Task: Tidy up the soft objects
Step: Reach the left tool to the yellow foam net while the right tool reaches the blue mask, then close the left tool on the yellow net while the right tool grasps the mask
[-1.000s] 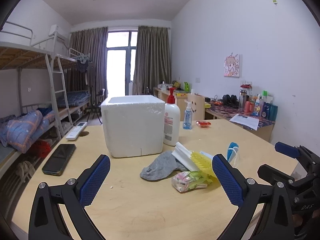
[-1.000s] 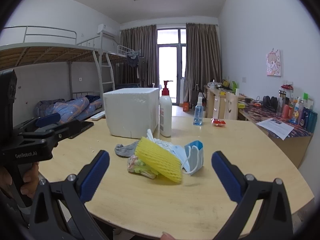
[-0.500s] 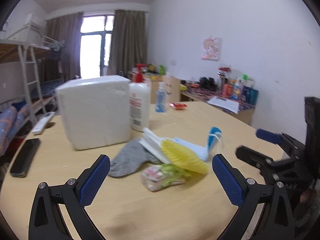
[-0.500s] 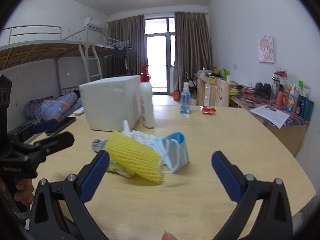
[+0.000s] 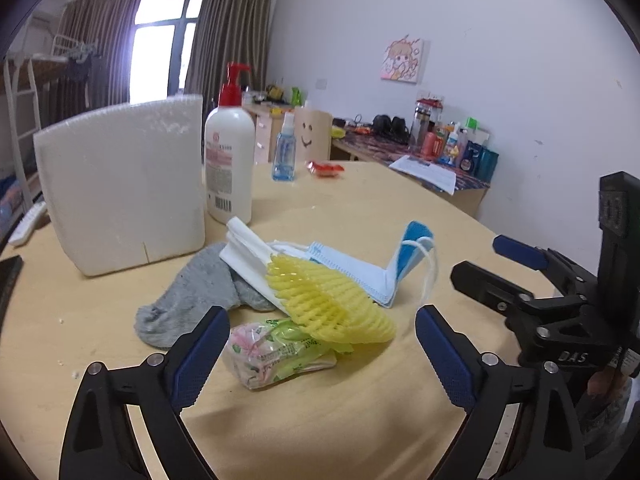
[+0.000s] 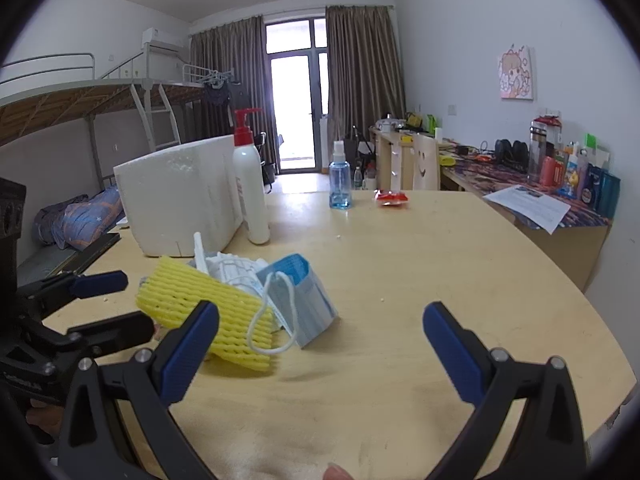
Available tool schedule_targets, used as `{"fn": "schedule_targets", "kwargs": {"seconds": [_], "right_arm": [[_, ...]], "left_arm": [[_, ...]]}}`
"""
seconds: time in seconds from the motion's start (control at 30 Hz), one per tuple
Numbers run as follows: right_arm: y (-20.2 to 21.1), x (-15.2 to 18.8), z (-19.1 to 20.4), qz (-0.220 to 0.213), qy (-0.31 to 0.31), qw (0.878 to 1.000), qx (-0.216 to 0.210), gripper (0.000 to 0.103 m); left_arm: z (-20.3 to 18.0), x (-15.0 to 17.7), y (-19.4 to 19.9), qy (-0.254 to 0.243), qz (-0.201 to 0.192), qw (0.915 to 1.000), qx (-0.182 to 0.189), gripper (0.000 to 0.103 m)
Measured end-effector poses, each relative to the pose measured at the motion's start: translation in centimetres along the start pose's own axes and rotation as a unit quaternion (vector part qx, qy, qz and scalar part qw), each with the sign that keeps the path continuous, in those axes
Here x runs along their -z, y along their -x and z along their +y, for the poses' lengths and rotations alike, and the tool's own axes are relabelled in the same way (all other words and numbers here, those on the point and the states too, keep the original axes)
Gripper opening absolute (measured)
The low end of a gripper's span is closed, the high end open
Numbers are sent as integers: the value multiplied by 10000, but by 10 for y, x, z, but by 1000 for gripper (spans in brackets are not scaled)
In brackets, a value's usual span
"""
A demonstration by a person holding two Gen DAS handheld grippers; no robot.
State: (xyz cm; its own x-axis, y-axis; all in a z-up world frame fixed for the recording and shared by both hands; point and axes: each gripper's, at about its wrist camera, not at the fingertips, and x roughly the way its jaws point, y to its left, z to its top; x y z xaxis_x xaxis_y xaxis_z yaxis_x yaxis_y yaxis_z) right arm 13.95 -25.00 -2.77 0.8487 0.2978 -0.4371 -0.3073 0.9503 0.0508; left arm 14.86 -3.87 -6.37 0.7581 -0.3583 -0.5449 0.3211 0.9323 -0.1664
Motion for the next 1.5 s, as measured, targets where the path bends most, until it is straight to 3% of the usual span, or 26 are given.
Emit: {"fn": "schedule_targets", "kwargs": {"seconds": [0.37, 0.57, 0.83, 1.1, 1.43, 1.5], "right_arm": [[-18, -7, -7, 169, -50, 9998, -67, 103], [-31, -7, -7, 353, -47, 9991, -213, 103], [-43, -7, -7, 498, -39, 9980, -399, 103], [-53, -10, -2, 630, 12, 9964, -564, 102], [-74, -12, 0, 1077, -80, 9918, -689, 55], [-74, -12, -2, 1100, -110, 9914, -704, 51]], "left_arm": [[3, -5, -28, 79, 401, 9991, 137, 75], [2, -5, -33, -6, 457, 9984, 336, 53], [1, -7, -28, -119, 363, 9975, 603, 31], [2, -8, -18, -266, 213, 9964, 779, 21], [8, -6, -10, -275, 133, 9964, 794, 21], [9, -6, -10, -249, 137, 9966, 773, 20]]}}
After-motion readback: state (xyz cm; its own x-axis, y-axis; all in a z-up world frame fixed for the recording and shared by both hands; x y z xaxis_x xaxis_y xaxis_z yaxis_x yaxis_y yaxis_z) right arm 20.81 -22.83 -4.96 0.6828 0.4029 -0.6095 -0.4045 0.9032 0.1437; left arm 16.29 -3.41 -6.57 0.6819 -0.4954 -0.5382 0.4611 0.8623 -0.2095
